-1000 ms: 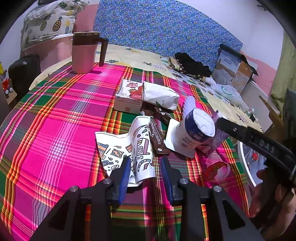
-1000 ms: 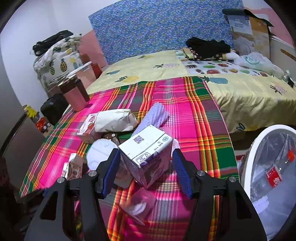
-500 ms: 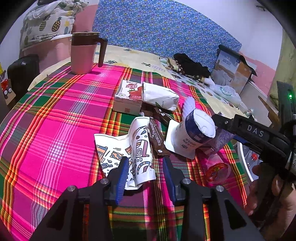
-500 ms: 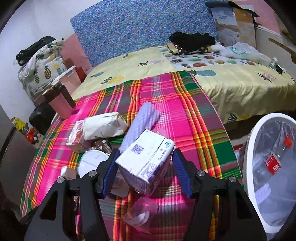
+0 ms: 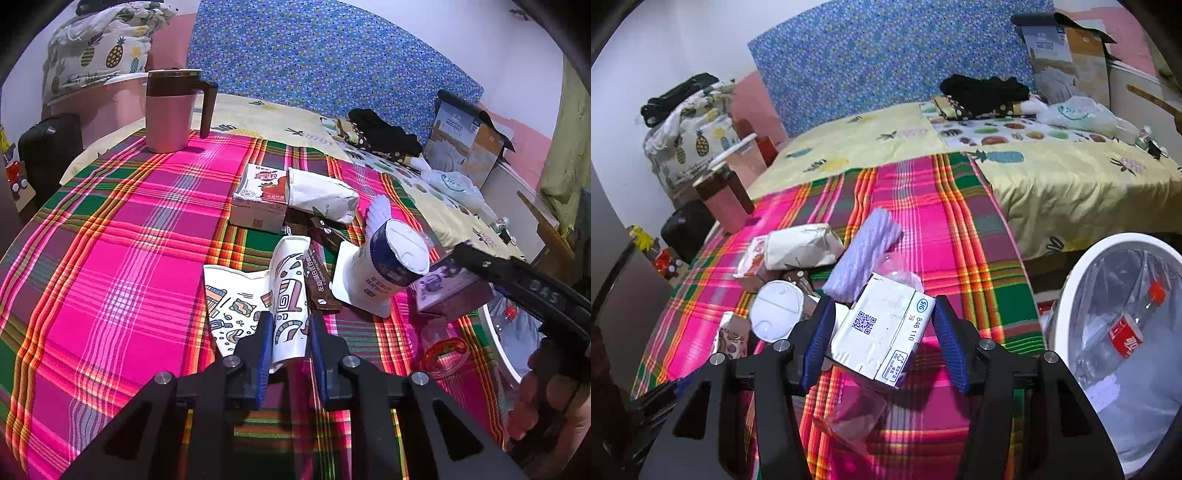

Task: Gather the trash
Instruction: 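Carry the paper cup and white carton over the bin with both tools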

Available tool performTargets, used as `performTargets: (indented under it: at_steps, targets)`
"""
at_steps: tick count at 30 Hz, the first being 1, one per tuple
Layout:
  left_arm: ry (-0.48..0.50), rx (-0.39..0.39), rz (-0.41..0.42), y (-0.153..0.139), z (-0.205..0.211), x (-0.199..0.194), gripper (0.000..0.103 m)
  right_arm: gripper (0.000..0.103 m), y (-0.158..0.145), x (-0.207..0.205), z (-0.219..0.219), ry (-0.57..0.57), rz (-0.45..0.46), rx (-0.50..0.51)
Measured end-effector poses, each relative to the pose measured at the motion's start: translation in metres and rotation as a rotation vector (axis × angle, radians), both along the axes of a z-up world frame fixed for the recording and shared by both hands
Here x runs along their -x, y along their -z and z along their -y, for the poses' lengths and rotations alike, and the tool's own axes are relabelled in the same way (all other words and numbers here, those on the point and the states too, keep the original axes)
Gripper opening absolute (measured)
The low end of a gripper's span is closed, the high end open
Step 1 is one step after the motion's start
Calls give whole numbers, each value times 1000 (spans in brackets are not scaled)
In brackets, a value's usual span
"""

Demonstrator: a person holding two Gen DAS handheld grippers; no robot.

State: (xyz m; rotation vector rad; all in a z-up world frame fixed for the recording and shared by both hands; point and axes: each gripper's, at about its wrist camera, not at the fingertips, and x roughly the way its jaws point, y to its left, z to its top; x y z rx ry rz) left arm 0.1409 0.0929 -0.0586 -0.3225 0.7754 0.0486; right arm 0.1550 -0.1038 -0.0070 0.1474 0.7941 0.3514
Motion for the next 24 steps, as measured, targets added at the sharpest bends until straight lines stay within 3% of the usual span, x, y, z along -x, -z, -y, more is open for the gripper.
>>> performTargets:
  at_steps: [8,24]
  targets:
    - [11,-15,43,-20,9,12,20,55,-13,13,13,-20,49,-19]
    - [146,-28,97,-52,69,37,20,55,-24,47,51,22,101,-8]
